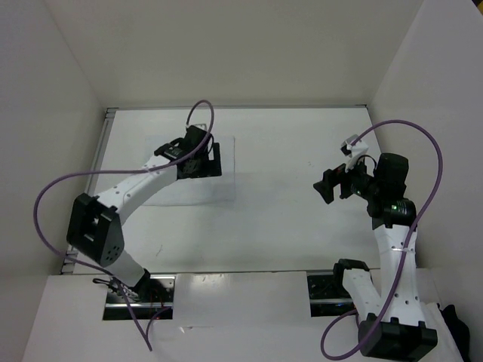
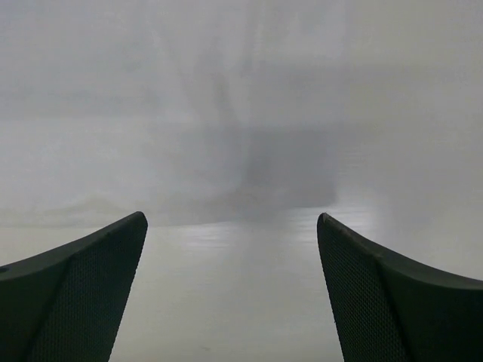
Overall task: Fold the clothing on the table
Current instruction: Move the skirt to the center of the board, then fold the skirt
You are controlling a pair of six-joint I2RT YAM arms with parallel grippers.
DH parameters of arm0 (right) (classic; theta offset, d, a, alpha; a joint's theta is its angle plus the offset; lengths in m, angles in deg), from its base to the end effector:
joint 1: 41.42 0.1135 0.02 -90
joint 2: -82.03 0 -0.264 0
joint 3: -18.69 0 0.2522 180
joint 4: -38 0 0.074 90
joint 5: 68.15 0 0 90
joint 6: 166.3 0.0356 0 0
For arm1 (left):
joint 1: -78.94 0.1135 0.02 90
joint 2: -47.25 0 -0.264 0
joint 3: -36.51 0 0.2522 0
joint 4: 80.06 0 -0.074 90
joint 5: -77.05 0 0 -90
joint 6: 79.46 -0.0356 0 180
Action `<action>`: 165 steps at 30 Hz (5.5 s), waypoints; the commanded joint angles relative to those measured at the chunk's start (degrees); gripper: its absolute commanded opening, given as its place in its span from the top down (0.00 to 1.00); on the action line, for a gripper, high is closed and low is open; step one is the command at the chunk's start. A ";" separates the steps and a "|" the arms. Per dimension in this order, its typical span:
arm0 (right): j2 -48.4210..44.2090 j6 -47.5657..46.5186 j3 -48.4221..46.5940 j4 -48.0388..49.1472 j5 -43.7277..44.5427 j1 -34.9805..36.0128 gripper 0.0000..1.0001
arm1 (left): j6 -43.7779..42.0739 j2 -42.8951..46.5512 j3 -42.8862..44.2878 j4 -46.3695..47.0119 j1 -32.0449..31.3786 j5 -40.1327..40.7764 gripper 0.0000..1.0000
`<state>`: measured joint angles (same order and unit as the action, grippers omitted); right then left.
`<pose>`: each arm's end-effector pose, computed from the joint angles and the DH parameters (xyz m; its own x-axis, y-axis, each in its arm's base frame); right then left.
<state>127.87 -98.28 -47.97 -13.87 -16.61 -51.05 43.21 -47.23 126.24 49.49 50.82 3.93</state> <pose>0.1606 -0.0048 0.3400 -0.3240 -0.2423 -0.9145 -0.5560 0.8308 -0.0232 0.3168 -0.1576 0.2671 -0.7742 -0.1719 -0.6091 -0.1343 0.9851 -0.1074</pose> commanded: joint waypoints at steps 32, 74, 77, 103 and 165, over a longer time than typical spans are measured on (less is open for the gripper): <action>-2.78 -1.23 0.26 1.98 -2.15 -0.48 0.01 | 15.76 -18.99 -0.29 11.37 -6.86 -8.10 0.15; 29.71 -1.84 -5.89 -5.22 -5.14 0.65 0.01 | 30.69 19.67 -23.99 5.29 -26.64 -10.17 0.00; 34.90 -0.35 -7.12 -5.22 -4.00 6.54 0.01 | 38.59 23.10 -28.57 10.13 -28.65 -10.91 0.03; 58.38 -3.75 -16.87 -11.36 5.93 12.88 0.01 | 57.07 19.34 -43.53 23.49 -31.56 -16.53 0.13; 30.42 4.30 0.43 8.75 -5.66 5.40 0.02 | 35.81 26.89 -33.95 -3.40 6.15 -30.43 0.01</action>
<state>155.46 -95.50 -47.18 -6.70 -19.19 -46.54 79.67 -20.06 94.59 46.06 56.72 -22.69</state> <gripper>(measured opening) 0.987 0.990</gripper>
